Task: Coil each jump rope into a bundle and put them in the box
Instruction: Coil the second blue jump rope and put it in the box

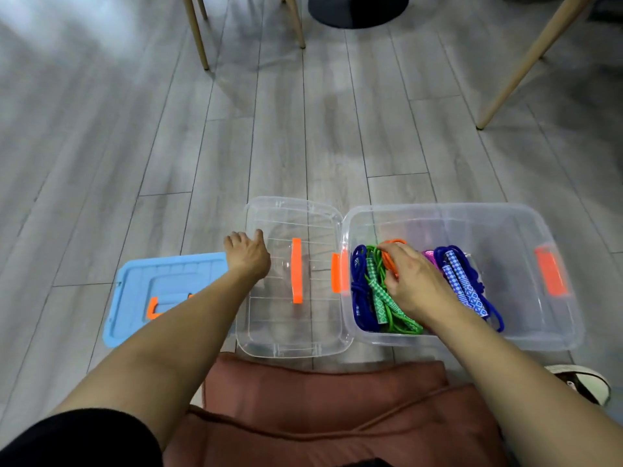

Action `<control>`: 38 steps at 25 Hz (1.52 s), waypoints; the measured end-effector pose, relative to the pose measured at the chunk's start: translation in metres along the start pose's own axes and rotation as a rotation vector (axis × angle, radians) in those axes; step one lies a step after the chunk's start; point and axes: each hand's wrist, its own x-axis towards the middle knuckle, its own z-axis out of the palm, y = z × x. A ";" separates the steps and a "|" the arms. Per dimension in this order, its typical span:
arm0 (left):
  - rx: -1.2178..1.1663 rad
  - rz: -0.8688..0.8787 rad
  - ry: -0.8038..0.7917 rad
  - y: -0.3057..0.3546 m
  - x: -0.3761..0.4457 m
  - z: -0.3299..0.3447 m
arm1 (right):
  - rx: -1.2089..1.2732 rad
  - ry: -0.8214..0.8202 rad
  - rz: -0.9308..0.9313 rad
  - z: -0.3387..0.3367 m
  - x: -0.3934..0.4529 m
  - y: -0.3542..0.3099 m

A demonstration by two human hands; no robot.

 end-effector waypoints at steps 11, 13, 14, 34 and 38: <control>-0.564 0.073 0.283 -0.009 0.013 -0.018 | 0.036 0.011 0.050 -0.013 -0.002 0.001; -0.815 0.145 0.329 0.004 0.002 -0.036 | 0.056 0.011 0.066 -0.018 0.000 -0.001; -0.912 0.127 0.329 0.013 -0.004 -0.045 | 0.070 0.009 0.077 -0.022 0.001 0.000; -0.515 0.924 0.516 0.245 -0.176 -0.064 | 0.417 0.479 0.680 -0.103 -0.055 0.122; -0.429 1.064 0.430 0.274 -0.191 -0.052 | 0.142 0.342 0.728 -0.091 -0.070 0.147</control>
